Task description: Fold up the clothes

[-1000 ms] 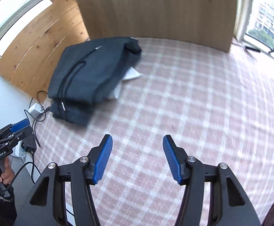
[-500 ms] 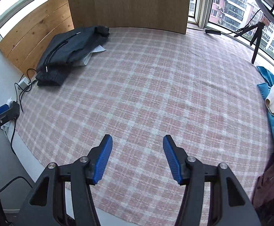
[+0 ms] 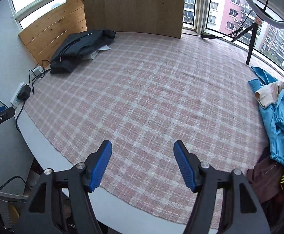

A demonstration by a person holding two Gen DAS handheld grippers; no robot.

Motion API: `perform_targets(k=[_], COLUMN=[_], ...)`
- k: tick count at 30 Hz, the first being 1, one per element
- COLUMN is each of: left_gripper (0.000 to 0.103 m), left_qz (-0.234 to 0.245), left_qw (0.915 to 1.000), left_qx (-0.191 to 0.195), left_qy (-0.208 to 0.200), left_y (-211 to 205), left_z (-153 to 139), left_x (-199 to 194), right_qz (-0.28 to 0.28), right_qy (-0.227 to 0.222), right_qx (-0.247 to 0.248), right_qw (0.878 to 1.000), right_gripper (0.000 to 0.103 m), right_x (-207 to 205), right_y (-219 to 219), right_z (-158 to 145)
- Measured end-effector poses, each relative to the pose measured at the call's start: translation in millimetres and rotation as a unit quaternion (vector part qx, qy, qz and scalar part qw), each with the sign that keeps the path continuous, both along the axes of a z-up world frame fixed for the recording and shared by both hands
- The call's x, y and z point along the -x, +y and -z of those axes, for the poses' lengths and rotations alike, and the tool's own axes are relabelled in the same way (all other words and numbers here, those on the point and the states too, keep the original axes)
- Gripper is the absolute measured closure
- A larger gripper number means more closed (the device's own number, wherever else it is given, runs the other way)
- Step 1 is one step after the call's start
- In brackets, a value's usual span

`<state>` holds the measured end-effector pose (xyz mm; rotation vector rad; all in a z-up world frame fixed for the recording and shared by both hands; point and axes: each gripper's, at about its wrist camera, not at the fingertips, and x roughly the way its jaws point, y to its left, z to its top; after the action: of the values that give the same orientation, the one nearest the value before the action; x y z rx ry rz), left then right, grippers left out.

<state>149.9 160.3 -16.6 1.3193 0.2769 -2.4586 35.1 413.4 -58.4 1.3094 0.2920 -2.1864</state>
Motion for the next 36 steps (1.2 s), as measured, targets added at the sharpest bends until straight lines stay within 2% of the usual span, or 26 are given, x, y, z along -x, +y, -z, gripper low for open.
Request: perform_targets(k=[8, 17, 36], left_gripper=[0.028, 0.028, 0.027], left_qz=[-0.009, -0.016, -0.013], left_qw=[0.9997, 0.9995, 0.9993], left_qx=[0.020, 0.026, 0.036], left_qy=[-0.014, -0.004, 0.000], left_y=[27.0, 39.9, 38.3], left_z=[-4.4, -15.5, -25.2], left_x=[-15.6, -24.4, -20.9], right_qz=[0.009, 0.026, 0.022], right_qy=[-0.001, -0.009, -0.014], right_qx=[0.018, 0.040, 0.049], right_qw=[1.000, 0.999, 0.998], right_gripper=[0.038, 0.038, 0.038], right_x=[-10.6, -10.8, -3.9], right_y=[32.8, 53.5, 45.7], right_z=[1.8, -0.7, -6.6])
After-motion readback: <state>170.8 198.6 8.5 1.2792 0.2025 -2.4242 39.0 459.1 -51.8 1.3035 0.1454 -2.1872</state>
